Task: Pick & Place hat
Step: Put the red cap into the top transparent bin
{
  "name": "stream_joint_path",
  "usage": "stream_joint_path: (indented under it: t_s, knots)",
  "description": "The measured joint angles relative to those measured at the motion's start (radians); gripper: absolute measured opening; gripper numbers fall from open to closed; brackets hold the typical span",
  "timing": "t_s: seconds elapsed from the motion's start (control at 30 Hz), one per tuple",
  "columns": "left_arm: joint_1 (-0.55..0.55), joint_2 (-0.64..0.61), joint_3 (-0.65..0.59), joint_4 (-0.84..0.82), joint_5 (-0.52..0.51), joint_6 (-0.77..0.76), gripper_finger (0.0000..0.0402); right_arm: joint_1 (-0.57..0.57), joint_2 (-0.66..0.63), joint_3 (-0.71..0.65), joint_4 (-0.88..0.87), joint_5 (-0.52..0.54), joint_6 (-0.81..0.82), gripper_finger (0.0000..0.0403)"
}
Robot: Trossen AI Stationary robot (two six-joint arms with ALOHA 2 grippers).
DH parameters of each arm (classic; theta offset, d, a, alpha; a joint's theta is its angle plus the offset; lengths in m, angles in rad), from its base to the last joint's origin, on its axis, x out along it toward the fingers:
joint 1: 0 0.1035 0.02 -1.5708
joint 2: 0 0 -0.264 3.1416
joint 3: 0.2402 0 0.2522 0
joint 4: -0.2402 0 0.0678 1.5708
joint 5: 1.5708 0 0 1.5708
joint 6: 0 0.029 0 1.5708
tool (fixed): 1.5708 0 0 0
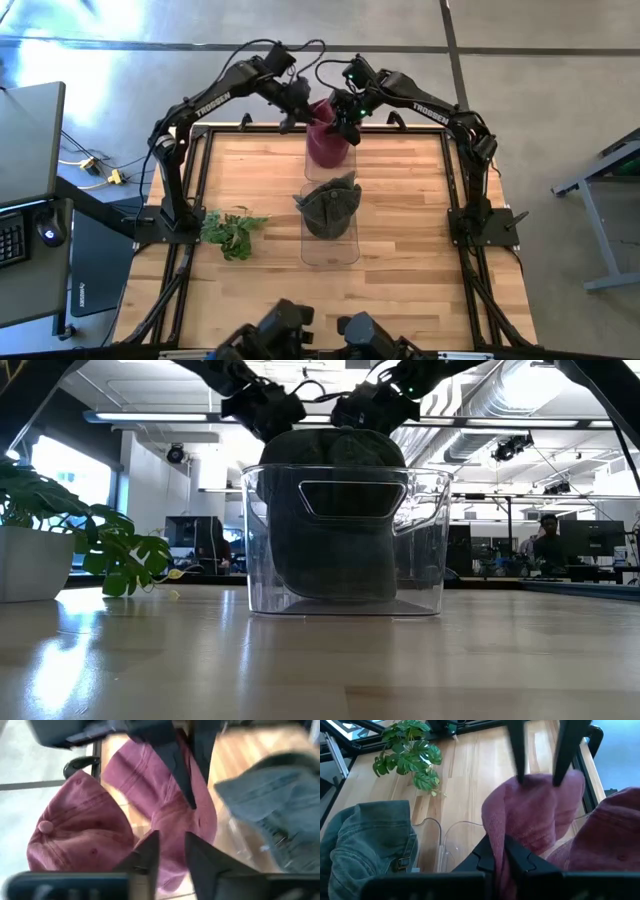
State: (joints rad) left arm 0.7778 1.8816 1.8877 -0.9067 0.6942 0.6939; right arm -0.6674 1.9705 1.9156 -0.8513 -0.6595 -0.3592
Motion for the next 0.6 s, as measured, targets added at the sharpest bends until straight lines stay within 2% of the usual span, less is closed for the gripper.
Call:
stream_joint_path:
  t_s: [0.1, 0.23, 0.33, 0.47, 0.6]
  knots:
    - [-0.037, 0.000, -0.001, -0.009, -0.075, 0.047, 0.0146, 0.000, 0.000, 0.000, 0.000, 0.003, 0.005, 0.0017]
    - [-0.073, 0.000, -0.001, -0.013, -0.116, 0.089, 0.0235, 0.001, 0.000, 0.000, 0.000, 0.002, 0.016, 0.0012]
    - [-0.086, 0.000, -0.001, -0.024, -0.161, 0.112, 0.0281, 0.001, 0.000, 0.000, 0.000, 0.002, 0.016, 0.0005]
    - [-0.105, 0.000, -0.019, -0.038, -0.171, 0.129, 0.0302, 0.001, 0.000, 0.000, 0.000, 0.006, 0.021, 0.0013]
    - [-0.115, 0.002, -0.024, -0.093, -0.213, 0.132, 0.0294, 0.001, 0.000, 0.000, -0.005, 0.026, 0.042, 0.0012]
